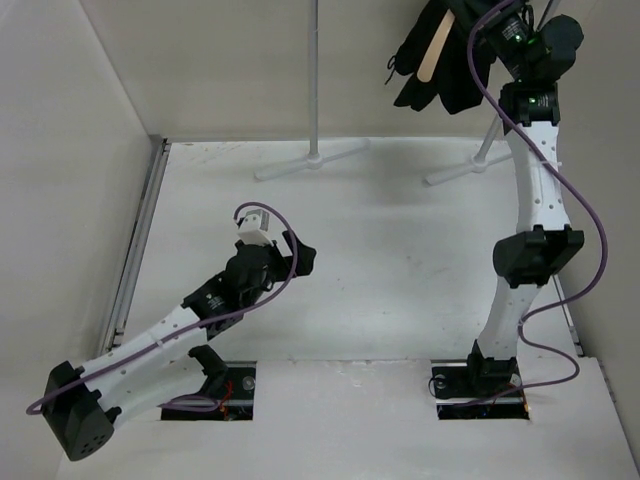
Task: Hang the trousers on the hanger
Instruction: Hang the hanger with trousers onto the clothesline
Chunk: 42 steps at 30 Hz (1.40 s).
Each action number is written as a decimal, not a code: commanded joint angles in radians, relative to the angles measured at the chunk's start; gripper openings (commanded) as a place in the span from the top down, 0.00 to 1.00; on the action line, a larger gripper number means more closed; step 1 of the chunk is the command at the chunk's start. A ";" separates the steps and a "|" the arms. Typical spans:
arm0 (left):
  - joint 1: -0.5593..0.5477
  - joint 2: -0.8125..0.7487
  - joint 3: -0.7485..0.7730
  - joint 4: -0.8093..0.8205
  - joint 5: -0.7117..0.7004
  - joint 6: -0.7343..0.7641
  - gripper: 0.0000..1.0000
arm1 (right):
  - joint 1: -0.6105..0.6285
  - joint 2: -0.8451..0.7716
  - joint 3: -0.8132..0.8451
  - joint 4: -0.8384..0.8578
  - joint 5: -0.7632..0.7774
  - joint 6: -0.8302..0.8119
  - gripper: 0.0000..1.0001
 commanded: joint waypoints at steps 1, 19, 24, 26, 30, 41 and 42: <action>0.003 0.016 0.012 0.047 0.008 -0.027 0.00 | -0.023 0.015 0.159 0.117 0.025 0.065 0.97; -0.002 0.042 0.021 0.055 0.008 -0.086 0.00 | -0.100 0.081 0.173 0.025 0.105 0.183 0.97; -0.007 0.034 0.021 0.055 0.008 -0.094 0.00 | -0.109 0.003 -0.005 0.054 0.136 0.185 0.96; -0.011 0.029 0.018 0.055 0.008 -0.099 0.00 | -0.112 -0.029 -0.071 0.068 0.141 0.180 0.95; -0.013 0.028 0.018 0.055 0.010 -0.102 0.00 | -0.118 -0.103 -0.210 0.111 0.167 0.168 0.90; 0.030 -0.003 0.033 -0.034 -0.009 -0.097 0.00 | -0.152 -0.268 -0.485 0.165 0.131 0.061 0.00; 0.042 -0.009 0.035 -0.046 -0.010 -0.097 0.00 | -0.155 -0.287 -0.506 0.165 0.128 0.044 0.00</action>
